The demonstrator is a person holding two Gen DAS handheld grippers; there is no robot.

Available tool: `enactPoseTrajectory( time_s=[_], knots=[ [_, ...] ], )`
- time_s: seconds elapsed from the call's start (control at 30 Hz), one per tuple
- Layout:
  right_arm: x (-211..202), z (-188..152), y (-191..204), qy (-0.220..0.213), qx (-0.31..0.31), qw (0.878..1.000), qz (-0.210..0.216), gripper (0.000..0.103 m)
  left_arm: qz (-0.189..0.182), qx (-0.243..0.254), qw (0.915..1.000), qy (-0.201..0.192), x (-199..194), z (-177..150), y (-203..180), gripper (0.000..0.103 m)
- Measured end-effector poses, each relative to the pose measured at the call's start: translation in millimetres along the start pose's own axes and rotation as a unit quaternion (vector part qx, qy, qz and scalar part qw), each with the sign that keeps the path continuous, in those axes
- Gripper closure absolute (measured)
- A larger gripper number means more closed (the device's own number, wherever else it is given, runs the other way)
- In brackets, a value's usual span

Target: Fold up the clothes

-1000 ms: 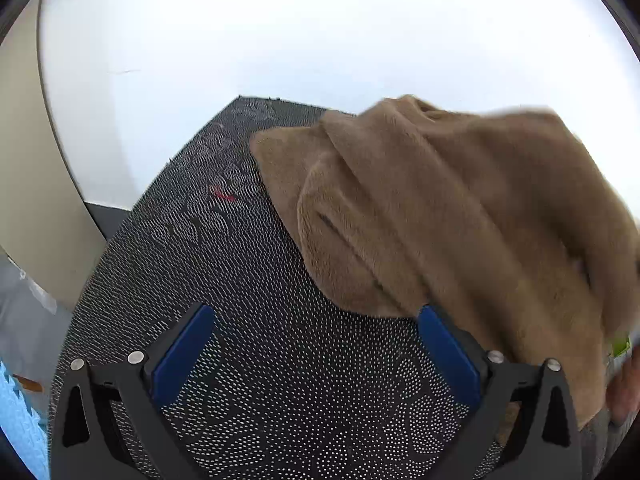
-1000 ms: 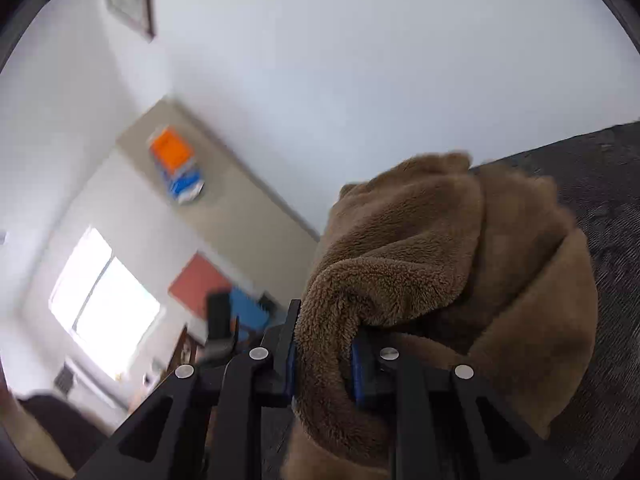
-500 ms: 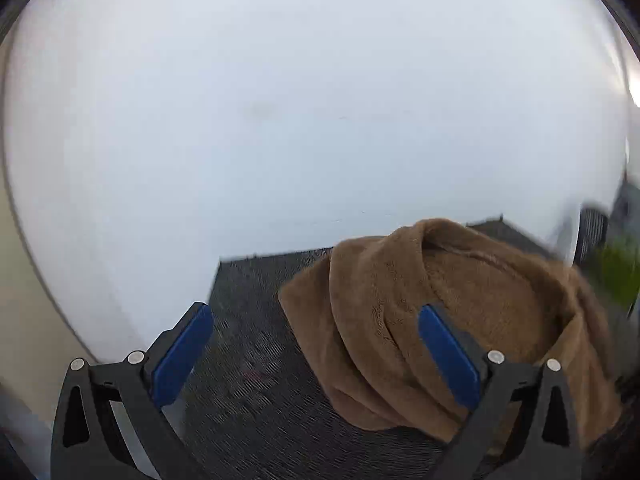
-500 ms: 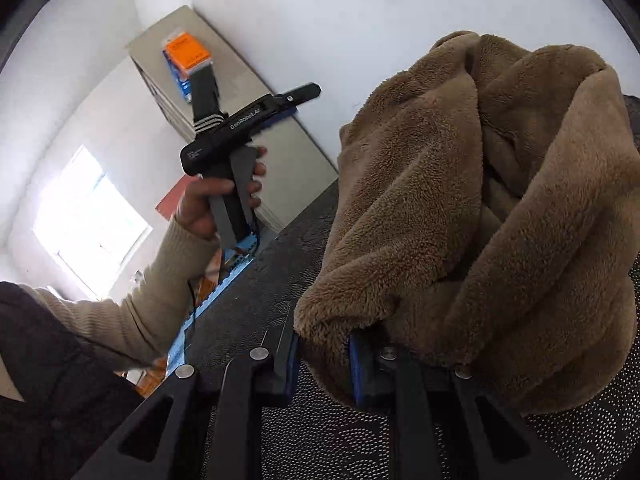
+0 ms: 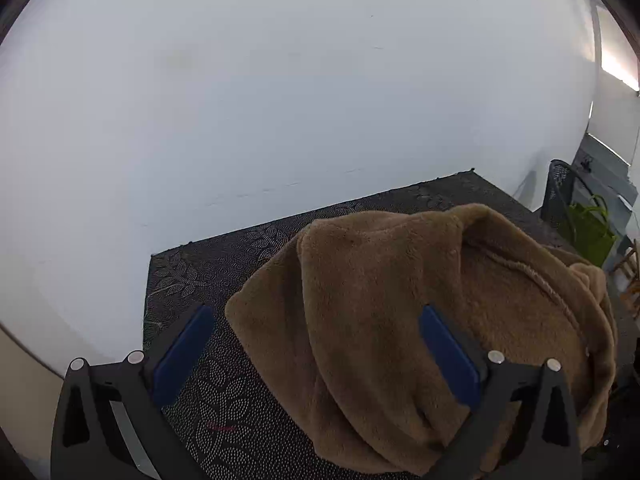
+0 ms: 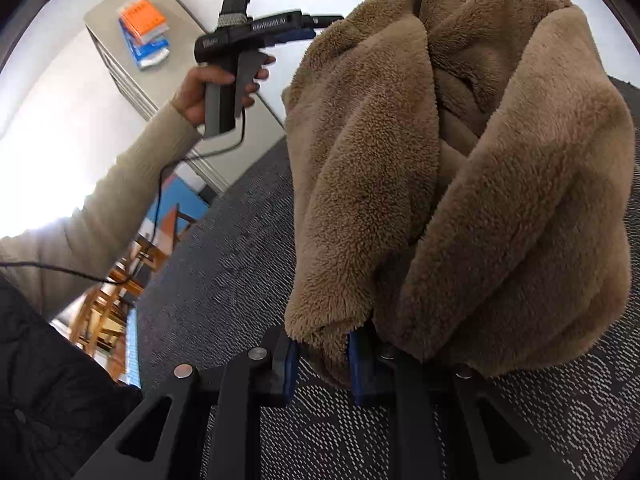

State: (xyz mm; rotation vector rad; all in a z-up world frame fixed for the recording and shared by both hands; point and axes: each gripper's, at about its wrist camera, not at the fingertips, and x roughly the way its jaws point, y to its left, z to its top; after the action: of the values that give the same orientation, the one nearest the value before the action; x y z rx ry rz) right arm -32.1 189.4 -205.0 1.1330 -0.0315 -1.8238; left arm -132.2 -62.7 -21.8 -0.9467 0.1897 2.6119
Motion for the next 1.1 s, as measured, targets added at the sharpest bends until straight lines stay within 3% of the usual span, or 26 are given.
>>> enactPoseTrajectory(
  time_s=[0.1,0.37,0.47,0.6,0.67,0.7,0.77,0.93,0.97,1.03,1.1],
  knots=[
    [1,-3,8,0.012,-0.008,1.0,-0.02,0.082,0.0,0.015,0.9999,-0.005,12,9,6,0.0],
    [11,-27,28,0.015,-0.023,0.998,-0.053,0.082,-0.109,-0.028,0.9934,0.022,47,32,46,0.0],
    [16,-27,36,0.011,-0.02,0.998,-0.056,0.082,-0.141,-0.085,0.9859,0.028,71,38,72,0.0],
    [26,-26,47,0.009,-0.02,0.998,-0.064,0.082,-0.176,-0.184,0.9656,0.051,112,35,105,0.0],
    [28,-28,49,0.006,-0.017,0.998,-0.062,0.082,-0.202,-0.23,0.9492,0.072,129,31,112,0.0],
    [29,-29,49,0.005,-0.014,0.998,-0.06,0.082,-0.225,-0.254,0.9366,0.087,141,26,113,0.0],
    [25,-34,46,0.002,-0.012,0.998,-0.058,0.082,-0.251,-0.26,0.9277,0.095,148,20,107,0.0],
    [36,-32,55,-0.007,-0.013,0.998,-0.061,0.082,-0.33,-0.225,0.9132,0.08,126,9,85,0.0],
    [37,-33,56,-0.008,-0.012,0.998,-0.061,0.082,-0.331,-0.216,0.915,0.079,120,9,81,0.003],
    [37,-36,56,-0.013,-0.011,0.998,-0.063,0.082,-0.321,-0.192,0.9241,0.078,107,8,72,0.024],
    [34,-40,55,-0.017,-0.01,0.998,-0.067,0.082,-0.303,-0.166,0.9348,0.083,93,5,66,0.076]
  ],
)
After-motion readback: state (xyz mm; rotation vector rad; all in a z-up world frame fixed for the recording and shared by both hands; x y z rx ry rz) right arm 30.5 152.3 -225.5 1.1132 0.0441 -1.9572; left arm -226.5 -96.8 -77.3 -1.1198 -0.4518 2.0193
